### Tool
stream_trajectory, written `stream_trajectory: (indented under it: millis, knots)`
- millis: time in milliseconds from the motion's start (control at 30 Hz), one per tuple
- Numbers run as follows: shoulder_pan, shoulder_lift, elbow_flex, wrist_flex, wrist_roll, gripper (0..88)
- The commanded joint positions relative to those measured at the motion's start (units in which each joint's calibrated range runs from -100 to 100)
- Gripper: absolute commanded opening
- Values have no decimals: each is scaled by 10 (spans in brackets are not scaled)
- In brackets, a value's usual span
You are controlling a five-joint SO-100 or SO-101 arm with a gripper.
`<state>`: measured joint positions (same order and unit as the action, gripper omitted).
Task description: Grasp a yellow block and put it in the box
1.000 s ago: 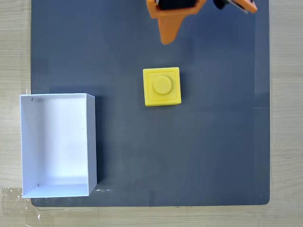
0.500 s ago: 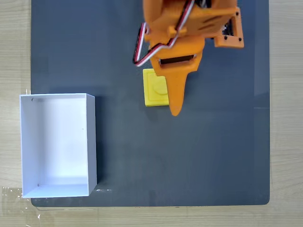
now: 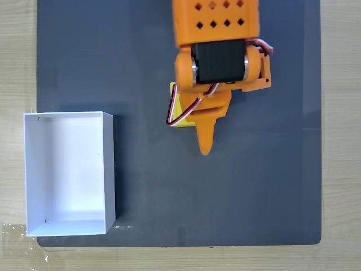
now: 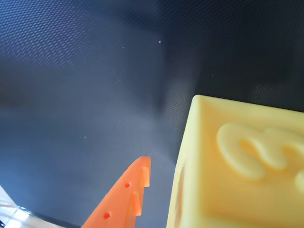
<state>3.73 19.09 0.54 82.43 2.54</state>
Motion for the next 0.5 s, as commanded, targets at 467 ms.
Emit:
stream_trajectory:
  millis: [467]
  knots:
    - [9, 11, -25, -16, 3, 315]
